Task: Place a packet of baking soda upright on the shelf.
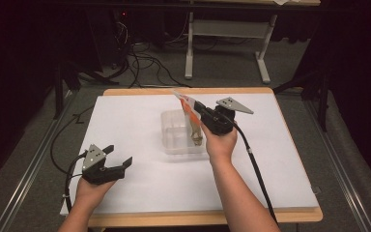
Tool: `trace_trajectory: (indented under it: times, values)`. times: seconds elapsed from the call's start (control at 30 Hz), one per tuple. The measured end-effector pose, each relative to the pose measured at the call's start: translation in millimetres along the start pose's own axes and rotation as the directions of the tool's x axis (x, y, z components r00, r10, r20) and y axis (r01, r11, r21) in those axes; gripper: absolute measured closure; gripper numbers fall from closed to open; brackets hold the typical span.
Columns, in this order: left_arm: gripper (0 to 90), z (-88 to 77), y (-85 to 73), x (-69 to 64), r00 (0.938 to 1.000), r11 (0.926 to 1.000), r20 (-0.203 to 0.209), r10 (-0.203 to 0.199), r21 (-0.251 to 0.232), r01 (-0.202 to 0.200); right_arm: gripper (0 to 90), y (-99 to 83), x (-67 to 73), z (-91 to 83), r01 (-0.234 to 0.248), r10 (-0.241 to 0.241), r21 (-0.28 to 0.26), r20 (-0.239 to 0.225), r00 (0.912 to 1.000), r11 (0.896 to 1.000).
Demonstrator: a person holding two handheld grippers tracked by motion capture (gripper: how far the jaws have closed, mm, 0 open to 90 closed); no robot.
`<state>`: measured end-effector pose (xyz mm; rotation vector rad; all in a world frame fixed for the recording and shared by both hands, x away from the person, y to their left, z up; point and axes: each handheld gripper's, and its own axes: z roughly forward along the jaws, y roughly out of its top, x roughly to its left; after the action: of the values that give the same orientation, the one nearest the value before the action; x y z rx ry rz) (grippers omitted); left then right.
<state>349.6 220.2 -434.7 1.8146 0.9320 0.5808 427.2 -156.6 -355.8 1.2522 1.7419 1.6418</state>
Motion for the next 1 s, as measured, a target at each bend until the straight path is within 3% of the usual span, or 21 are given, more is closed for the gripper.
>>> trace_trajectory:
  times: [0.27, 1.0]
  values:
    - [17.4, -0.1, -0.1, -1.2, 1.0000, 1.0000, -0.001, 0.003, 0.002, -0.003, 90.0, -14.9, -3.3, -14.7, -0.002, 0.002, -0.013, -0.037, 0.9993, 1.000]
    - [17.4, 0.1, 0.0, -0.9, 1.0000, 1.0000, -0.002, 0.004, 0.002, -0.004, 90.0, -24.2, -2.7, -21.9, 0.019, -0.019, -0.005, -0.027, 0.9995, 1.000]
